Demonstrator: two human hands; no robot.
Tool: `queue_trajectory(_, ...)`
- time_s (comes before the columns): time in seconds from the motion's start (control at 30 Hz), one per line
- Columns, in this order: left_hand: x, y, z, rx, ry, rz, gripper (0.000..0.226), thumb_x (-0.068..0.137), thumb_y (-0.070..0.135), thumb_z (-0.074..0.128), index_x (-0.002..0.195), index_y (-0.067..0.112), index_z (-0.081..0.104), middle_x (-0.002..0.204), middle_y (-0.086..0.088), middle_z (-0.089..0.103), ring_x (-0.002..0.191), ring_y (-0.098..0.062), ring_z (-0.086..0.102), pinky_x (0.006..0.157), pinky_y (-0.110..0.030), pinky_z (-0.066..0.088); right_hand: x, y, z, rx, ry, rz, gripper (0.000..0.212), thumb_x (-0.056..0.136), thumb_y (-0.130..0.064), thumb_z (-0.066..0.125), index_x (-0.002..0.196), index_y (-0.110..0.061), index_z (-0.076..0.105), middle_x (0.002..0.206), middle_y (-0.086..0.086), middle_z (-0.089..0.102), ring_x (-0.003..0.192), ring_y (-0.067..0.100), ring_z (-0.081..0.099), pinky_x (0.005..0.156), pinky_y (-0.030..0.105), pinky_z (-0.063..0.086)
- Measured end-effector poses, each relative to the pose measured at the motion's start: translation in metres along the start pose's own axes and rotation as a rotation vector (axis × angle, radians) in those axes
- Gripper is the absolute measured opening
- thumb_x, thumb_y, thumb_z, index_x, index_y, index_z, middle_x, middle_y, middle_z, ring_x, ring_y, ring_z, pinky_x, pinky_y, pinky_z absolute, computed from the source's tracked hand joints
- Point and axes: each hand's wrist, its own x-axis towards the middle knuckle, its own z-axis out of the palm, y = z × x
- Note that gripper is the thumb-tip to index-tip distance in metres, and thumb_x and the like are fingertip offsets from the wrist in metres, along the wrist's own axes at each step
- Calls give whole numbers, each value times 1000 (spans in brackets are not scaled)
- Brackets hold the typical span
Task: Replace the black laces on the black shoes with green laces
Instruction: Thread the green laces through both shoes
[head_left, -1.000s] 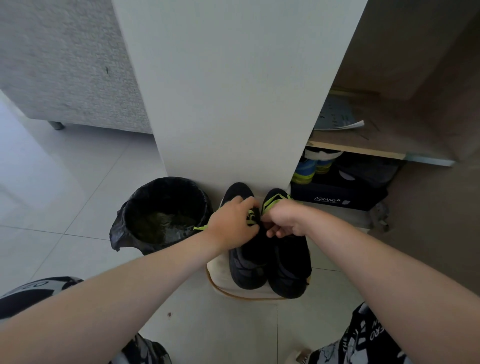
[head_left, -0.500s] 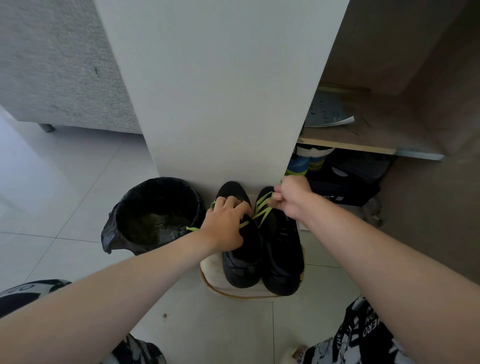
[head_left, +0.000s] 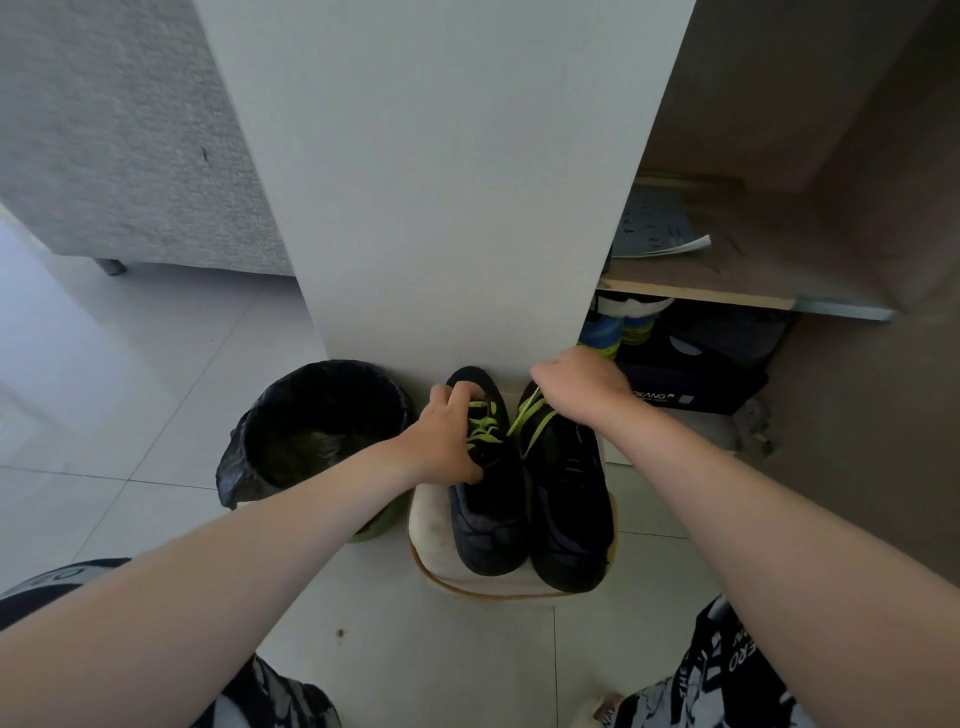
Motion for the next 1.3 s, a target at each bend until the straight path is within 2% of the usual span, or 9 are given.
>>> queue_trajectory(0.13, 0, -9, -7, -178, 33, -123, 93, 63, 32, 91, 129, 30, 26, 124, 3, 28, 112, -18, 48, 88, -31, 51, -7, -10, 12, 314, 42, -3, 34, 86, -16, 53, 56, -18, 39, 57, -1, 38, 58, 21, 36, 53, 34, 23)
queue_trajectory(0.3, 0, -12, -4, -194, -54, -138, 72, 72, 24, 84, 119, 27, 29, 119, 1, 47, 100, -16, 55, 66, -22, 49, -8, -18, 12, 1181, -89, 272, 13, 99, -11, 46, 87, -10, 51, 60, 4, 43, 44, 17, 45, 47, 31, 51)
queue_trajectory(0.43, 1, -10, -3, -175, -54, -154, 69, 72, 27, 84, 117, 27, 31, 120, 0, 46, 99, -16, 54, 62, -22, 46, 5, -5, -2, 681, 187, 153, 20, 87, -16, 52, 73, -19, 38, 62, 0, 32, 53, 20, 31, 52, 35, 26)
queue_trajectory(0.57, 1, -9, -5, -69, -42, -244, 82, 65, 37, 87, 126, 25, 33, 120, -1, 37, 106, -20, 47, 75, -29, 49, -4, 0, 1, -39, -157, -217, 41, 81, -31, 65, 120, -24, 55, 91, 3, 69, 85, 23, 63, 69, 33, 50)
queue_trajectory(0.7, 2, -11, -7, -100, -86, -340, 91, 64, 40, 88, 132, 25, 30, 125, -3, 37, 109, -23, 48, 88, -36, 50, -7, -7, -5, -472, -281, -259, 26, 83, -48, 67, 87, -25, 79, 80, -8, 73, 83, 18, 66, 72, 30, 56)
queue_trajectory(0.93, 4, -17, -7, -208, -175, -402, 103, 56, 42, 91, 134, 22, 27, 109, -5, 57, 99, -24, 64, 84, -41, 58, -3, 6, -13, -531, 74, -21, 17, 93, -24, 52, 78, -16, 57, 84, 4, 63, 77, 24, 59, 64, 29, 47)
queue_trajectory(1.1, 4, -14, -8, -209, -168, -414, 110, 54, 42, 92, 137, 19, 23, 113, -8, 57, 101, -27, 65, 87, -44, 57, 2, 2, -15, -554, 272, 132, 30, 93, -22, 54, 120, -11, 59, 125, 11, 54, 114, 28, 51, 75, 34, 39)
queue_trajectory(1.2, 1, -12, -10, -151, -174, -342, 79, 62, 45, 89, 121, 13, 48, 97, -3, 64, 90, -18, 66, 76, -31, 55, -1, 2, -10, -585, 299, 14, 33, 95, -24, 48, 121, -8, 60, 124, 13, 52, 113, 30, 50, 72, 34, 38)
queue_trajectory(1.3, -3, -5, -13, -10, -234, -252, 36, 79, 49, 75, 69, 17, 61, 65, 2, 68, 67, -13, 60, 62, -23, 45, -8, 0, -1, -403, 137, -271, 32, 97, -35, 50, 84, -10, 66, 96, 8, 55, 91, 30, 56, 62, 31, 40)
